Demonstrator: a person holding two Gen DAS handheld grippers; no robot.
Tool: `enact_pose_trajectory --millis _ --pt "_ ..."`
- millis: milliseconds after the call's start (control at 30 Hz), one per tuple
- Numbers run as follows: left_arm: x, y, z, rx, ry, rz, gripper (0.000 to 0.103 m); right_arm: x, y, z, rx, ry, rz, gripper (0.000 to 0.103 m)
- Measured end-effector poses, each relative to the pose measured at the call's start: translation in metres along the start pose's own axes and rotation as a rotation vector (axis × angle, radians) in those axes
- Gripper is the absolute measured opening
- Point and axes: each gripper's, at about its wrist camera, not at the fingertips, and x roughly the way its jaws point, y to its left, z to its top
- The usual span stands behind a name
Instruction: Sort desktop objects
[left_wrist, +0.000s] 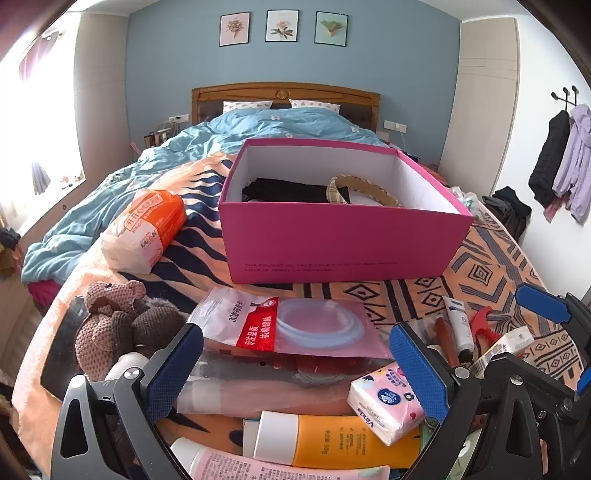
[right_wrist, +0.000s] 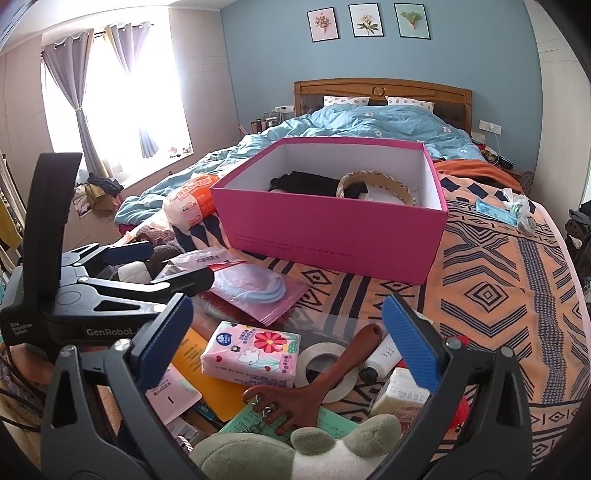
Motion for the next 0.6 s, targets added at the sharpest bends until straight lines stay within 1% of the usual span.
enact_pose_trajectory --millis 267,433,600 --pt "-0.001 -0.004 -0.002 0.017 0.0 -0.023 0.103 -0.003 -0.002 0.0 -0.004 0.008 0.005 0.102" --pt "0.003 -0.005 -0.002 0.01 0.026 -0.075 0.102 -0.004 -0.01 0.0 0.012 0.028 0.021 0.102" --pt "0.005 -0.016 -0.006 0.054 0.04 -0.098 0.102 -0.005 -0.02 0.002 0.025 0.059 0.03 0.102"
